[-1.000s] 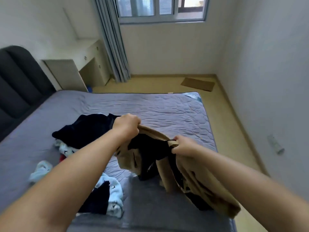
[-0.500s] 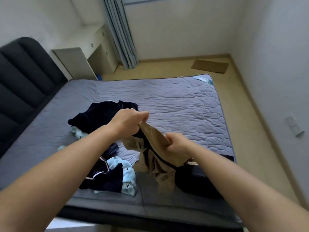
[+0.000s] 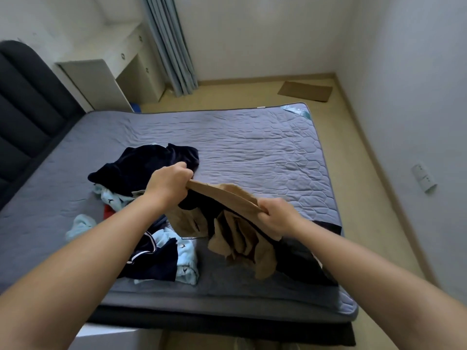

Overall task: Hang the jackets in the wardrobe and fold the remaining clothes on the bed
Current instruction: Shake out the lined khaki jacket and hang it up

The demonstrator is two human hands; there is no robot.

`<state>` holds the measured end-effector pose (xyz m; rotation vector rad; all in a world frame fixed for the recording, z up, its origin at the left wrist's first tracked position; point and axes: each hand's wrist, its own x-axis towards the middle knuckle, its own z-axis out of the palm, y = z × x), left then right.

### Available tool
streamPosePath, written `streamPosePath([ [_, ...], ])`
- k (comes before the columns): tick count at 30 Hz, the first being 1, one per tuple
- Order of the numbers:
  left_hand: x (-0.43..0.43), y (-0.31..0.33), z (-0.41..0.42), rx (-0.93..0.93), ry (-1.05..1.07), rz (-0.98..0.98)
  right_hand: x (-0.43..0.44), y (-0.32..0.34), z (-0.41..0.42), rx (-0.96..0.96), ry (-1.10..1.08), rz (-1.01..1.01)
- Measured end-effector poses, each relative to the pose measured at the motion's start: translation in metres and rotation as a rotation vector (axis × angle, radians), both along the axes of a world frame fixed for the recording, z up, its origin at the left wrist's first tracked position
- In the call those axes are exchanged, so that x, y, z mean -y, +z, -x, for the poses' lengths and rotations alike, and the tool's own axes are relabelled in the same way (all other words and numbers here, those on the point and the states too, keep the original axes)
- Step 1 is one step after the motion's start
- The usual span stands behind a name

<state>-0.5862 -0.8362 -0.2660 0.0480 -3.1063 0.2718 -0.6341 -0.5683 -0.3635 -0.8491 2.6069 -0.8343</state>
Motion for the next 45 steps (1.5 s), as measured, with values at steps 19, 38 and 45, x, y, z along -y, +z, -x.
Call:
streamPosePath([
  [19,-0.041,-0.048,-0.020,0.201,-0.109,0.042,-0.030,0.003,-0.006,0.315,-0.222,-0.245],
  [38,-0.037,-0.012,-0.008,0.331,0.320,-1.351,-0.068,0.068,0.029,0.302,-0.101,0.043],
  [45,-0.031,-0.005,-0.012,0.769,0.095,-0.796,-0.068,0.065,0.022,0.216,0.158,-0.379],
])
